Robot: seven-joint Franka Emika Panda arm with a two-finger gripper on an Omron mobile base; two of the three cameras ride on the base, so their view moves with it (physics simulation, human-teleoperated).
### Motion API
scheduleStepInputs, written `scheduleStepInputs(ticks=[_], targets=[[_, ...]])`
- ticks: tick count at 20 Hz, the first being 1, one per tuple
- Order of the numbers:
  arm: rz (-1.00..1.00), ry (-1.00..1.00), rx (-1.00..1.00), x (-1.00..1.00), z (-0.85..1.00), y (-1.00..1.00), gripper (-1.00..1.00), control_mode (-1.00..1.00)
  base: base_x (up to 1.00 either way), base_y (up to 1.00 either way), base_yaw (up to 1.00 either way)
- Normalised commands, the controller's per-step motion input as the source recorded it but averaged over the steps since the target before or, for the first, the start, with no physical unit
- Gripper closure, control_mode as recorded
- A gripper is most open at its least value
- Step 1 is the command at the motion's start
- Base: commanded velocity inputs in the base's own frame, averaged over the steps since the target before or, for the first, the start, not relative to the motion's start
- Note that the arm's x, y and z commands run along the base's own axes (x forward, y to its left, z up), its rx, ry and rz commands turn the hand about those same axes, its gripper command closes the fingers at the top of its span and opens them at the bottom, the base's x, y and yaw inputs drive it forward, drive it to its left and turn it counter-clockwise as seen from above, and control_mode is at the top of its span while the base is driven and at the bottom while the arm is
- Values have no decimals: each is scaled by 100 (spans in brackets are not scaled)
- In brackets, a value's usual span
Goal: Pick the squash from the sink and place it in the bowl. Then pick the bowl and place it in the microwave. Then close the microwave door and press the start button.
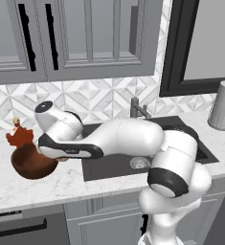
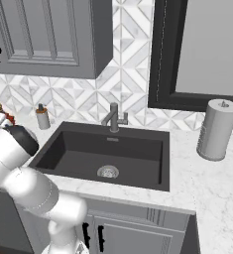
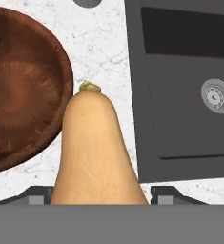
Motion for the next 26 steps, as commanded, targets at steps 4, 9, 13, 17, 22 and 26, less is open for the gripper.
scheduleStepInputs(ticks=[4, 9, 13, 17, 22, 26], targets=[[-12, 1, 0, 31, 0, 67, 100, -100, 0, 0, 0], [-17, 0, 0, 36, 0, 42, 100, -100, 0, 0, 0], [-17, 1, 0, 39, -7, 34, 100, -100, 0, 0, 0], [-16, 5, 0, 33, -11, 35, 100, -100, 0, 0, 0], [-15, 8, 0, 28, -9, 31, 100, -100, 0, 0, 0], [-2, 4, 0, 6, -32, 1, 100, -100, 0, 0, 0]])
